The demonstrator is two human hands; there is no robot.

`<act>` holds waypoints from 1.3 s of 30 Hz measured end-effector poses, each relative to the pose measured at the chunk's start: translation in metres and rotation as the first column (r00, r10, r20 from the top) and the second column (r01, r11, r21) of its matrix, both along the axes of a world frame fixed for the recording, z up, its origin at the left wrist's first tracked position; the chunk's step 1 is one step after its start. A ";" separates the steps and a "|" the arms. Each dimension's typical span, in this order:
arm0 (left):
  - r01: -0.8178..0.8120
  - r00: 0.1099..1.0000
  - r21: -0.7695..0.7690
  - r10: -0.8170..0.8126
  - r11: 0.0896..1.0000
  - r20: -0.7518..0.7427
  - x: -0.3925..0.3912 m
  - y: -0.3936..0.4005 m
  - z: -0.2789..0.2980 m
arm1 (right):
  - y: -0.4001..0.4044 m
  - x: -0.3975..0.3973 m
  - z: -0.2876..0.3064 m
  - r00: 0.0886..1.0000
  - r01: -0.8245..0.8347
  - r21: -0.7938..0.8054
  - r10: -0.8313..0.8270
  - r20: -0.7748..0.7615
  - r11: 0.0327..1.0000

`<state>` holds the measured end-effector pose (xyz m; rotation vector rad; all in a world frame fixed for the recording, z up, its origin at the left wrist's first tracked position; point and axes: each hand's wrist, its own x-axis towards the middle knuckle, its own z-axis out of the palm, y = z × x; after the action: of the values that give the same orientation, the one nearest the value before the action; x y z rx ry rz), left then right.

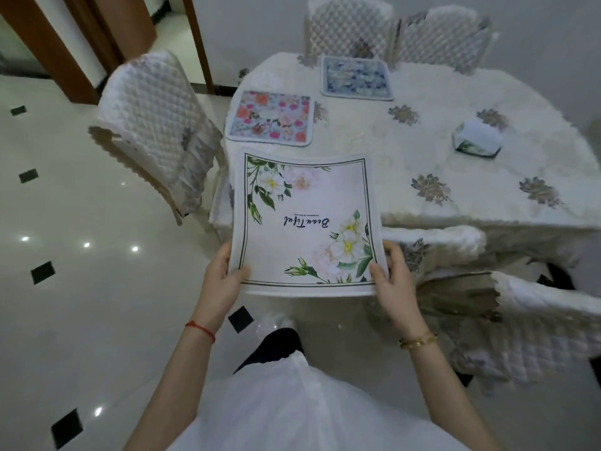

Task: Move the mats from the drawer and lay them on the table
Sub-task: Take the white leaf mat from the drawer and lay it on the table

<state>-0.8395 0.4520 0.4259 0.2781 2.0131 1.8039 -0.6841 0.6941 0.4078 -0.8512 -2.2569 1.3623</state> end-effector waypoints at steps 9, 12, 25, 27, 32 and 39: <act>0.166 0.986 -0.028 -0.165 0.986 0.032 -0.113 0.110 0.008 | 0.084 -0.071 0.013 0.986 0.165 -0.028 -0.165 0.012 0.986; 0.214 0.976 -0.052 -0.211 0.975 0.053 -0.135 0.144 0.008 | 0.116 -0.084 0.013 0.982 0.185 -0.029 -0.184 0.033 0.982; 0.213 0.977 -0.257 -0.199 0.943 0.079 -0.170 0.300 -0.061 | 0.280 -0.133 -0.036 0.971 0.117 -0.039 -0.106 0.216 0.992; 0.188 0.981 -0.300 -0.163 0.935 0.109 -0.169 0.315 -0.070 | 0.295 -0.138 -0.048 0.964 0.081 -0.047 -0.066 0.256 0.996; 0.169 0.985 -0.380 -0.140 0.909 0.104 -0.163 0.339 -0.093 | 0.323 -0.143 -0.079 0.955 0.057 -0.029 -0.046 0.292 0.998; 0.036 0.997 -0.411 -0.005 0.911 0.077 -0.146 0.346 -0.098 | 0.330 -0.133 -0.101 0.951 0.049 -0.022 -0.040 0.306 0.999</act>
<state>-0.9853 0.7980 0.3282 0.0998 2.2623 1.3074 -0.8175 1.0241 0.3070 -1.1883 -2.4304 1.3232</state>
